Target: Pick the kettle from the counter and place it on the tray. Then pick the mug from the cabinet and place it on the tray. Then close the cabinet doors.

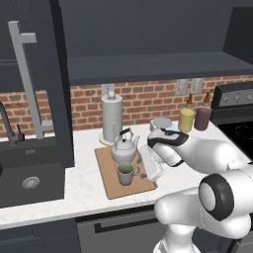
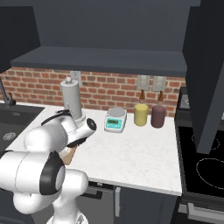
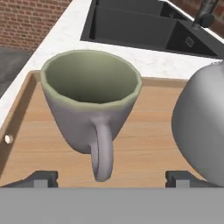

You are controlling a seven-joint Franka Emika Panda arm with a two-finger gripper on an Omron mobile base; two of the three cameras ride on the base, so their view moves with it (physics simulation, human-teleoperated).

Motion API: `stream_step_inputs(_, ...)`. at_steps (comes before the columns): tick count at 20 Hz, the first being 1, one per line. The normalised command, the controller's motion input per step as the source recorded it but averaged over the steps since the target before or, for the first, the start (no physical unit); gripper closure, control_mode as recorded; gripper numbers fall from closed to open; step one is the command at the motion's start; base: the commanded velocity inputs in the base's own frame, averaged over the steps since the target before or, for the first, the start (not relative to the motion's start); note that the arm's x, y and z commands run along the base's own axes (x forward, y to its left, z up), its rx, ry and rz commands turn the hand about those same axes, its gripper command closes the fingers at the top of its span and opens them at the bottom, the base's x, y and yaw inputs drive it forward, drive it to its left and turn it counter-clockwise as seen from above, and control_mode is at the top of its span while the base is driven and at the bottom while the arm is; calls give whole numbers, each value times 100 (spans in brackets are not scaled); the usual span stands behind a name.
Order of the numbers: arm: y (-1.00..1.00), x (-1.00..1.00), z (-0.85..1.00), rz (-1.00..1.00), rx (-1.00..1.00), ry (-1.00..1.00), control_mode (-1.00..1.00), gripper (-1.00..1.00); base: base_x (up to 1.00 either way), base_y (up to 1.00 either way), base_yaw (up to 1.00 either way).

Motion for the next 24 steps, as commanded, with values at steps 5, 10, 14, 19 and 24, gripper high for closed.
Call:
stream_step_inputs(5, -15, -17, 46, 5, 9, 0, -100, -100, 0, 0, 0)
stream_step_inputs(10, -7, -43, 61, 11, 7, 0, -100, -100, 0, 0, 0)
stream_step_inputs(14, 2, -41, 64, 5, 1, -2, -100, -100, 0, 0, 0)
stream_step_inputs(19, 15, -29, 63, 0, 0, 0, -100, -100, 0, 0, 0)
stream_step_inputs(24, 17, -27, 56, -3, 0, 0, -100, -100, 0, 0, 0)
